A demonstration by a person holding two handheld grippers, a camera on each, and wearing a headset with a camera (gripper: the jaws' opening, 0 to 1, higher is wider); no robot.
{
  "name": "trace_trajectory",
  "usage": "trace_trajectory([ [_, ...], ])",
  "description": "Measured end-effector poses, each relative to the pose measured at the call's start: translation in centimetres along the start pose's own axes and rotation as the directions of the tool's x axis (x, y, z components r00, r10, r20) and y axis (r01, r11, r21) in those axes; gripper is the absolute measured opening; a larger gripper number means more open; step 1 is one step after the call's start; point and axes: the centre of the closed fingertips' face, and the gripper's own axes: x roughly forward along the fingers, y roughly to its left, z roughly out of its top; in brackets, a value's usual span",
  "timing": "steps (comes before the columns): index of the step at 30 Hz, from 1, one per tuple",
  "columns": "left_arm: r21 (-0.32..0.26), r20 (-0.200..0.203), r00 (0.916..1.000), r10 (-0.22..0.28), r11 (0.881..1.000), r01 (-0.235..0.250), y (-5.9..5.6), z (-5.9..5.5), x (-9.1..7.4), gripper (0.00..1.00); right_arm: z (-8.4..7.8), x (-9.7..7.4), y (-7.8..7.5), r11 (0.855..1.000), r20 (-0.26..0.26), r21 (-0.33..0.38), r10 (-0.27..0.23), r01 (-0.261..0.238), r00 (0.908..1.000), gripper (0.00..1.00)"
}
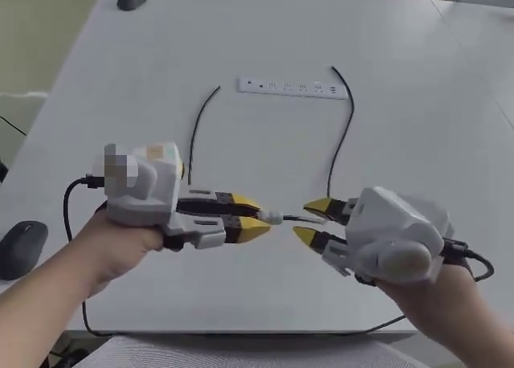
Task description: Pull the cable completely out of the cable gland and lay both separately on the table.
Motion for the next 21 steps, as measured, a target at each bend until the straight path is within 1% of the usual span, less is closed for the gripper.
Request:
trace_trajectory([
  [6, -0.004, -0.003, 1.0000, 0.000, 1.000, 0.000, 0.0, 0.1, 0.2, 0.15, 0.7, 0.4, 0.2, 0.999, 0.002, -0.027, -0.026, 0.026, 0.9997, 0.10],
  [12, 0.001, -0.003, 1.0000, 0.004, 1.000, -0.004, 0.0, 0.4, 0.3, 0.15, 1.5, 0.6, 0.1, 0.998, 0.020, -0.057, -0.040, 0.041, 0.9990, 0.07],
  [16, 0.006, -0.002, 1.0000, 0.007, 1.000, -0.007, 0.1, 0.5, 0.3, 0.15, 1.6, 0.7, 0.2, 0.997, 0.024, -0.064, -0.042, 0.044, 0.9988, 0.03],
  [21, 0.009, -0.006, 0.9999, 0.011, 1.000, -0.011, 0.2, 0.5, 0.4, 0.15, 1.5, 0.7, 0.0, 0.997, 0.025, -0.063, -0.052, 0.054, 0.9983, 0.02],
])
